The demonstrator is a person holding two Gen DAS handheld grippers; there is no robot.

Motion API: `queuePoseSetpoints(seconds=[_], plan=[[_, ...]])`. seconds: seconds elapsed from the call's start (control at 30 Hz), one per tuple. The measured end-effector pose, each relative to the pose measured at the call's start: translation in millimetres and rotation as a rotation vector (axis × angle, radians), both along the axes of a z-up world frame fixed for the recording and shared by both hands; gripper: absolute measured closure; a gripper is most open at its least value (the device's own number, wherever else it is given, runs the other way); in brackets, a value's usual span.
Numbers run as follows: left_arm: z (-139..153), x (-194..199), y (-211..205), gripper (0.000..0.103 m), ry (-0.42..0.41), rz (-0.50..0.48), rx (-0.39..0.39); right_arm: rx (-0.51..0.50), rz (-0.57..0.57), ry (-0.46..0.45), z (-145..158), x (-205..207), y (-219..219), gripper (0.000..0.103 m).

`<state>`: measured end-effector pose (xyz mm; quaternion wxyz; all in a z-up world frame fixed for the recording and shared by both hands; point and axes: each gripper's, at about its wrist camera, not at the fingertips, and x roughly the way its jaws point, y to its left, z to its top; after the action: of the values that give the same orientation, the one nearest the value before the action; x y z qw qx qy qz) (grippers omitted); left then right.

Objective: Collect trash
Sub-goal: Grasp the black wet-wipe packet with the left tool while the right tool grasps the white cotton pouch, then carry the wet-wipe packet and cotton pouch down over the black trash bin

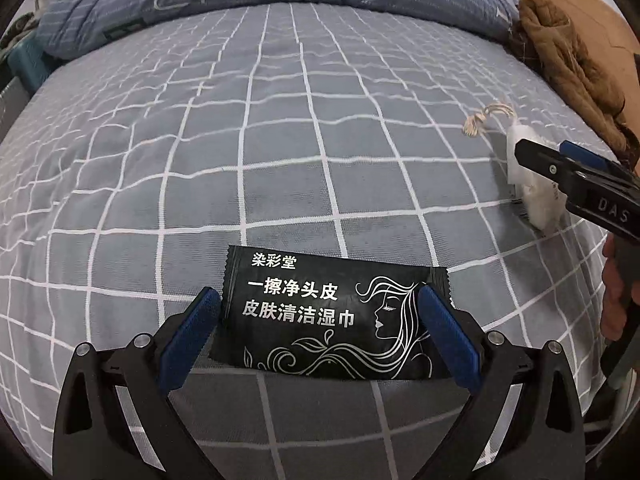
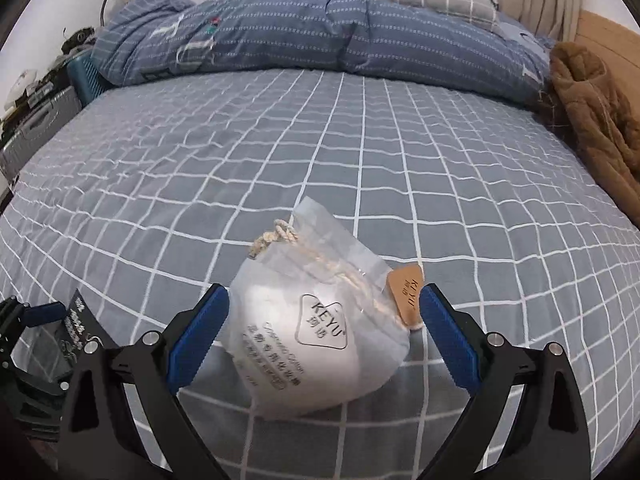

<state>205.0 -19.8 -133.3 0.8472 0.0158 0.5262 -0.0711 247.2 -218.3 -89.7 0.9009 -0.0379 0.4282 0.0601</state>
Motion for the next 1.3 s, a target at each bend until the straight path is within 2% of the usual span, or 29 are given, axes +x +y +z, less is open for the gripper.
queuePoseSetpoints(seconds=[0.13,0.3,0.37,0.4,0.47,0.57,0.67,0.77,0.87,1.07,1.3], plan=[[-5.6,2.5,-6.8,0.01,0.015,-0.016,0.035,0.013,0.006,0.04,-10.7,6.0,-1.0,0.021],[-6.0,1.6,-6.5,0.021,0.029,-0.02,0.016,0.018,0.009,0.058,-17.3,5.7,0.1,0.026],[-4.4,-1.5,-5.9,0.029,0.023,-0.019,0.012,0.033,0.021,0.067,-18.1,5.8,1.0,0.038],[-3.2,-2.0,-4.3,0.032,0.02,-0.018,0.009,0.033,0.022,0.071,-18.5,5.6,1.9,0.038],[1.5,-1.9,-0.2,0.046,0.013,-0.015,0.0,0.028,0.024,0.069,-18.9,4.7,3.4,0.041],[8.1,-1.9,1.8,0.061,-0.001,-0.014,-0.01,0.023,0.029,0.068,-20.5,3.3,6.2,0.047],[10.1,-1.8,1.4,0.068,-0.01,-0.012,-0.011,0.027,0.039,0.078,-20.0,2.6,7.5,0.058],[13.5,-0.8,2.8,0.077,-0.019,-0.007,-0.028,0.022,0.046,0.077,-19.1,1.6,9.6,0.062],[20.7,-0.9,5.4,0.082,-0.037,-0.002,-0.054,0.032,0.043,0.072,-16.6,1.8,8.2,0.063],[39.5,-6.3,2.5,0.082,-0.096,-0.005,-0.069,0.049,0.031,0.034,-1.7,-4.9,3.2,0.063],[51.1,-13.6,6.3,0.082,-0.122,0.018,-0.077,0.053,0.02,-0.003,17.5,-18.5,0.8,0.063]])
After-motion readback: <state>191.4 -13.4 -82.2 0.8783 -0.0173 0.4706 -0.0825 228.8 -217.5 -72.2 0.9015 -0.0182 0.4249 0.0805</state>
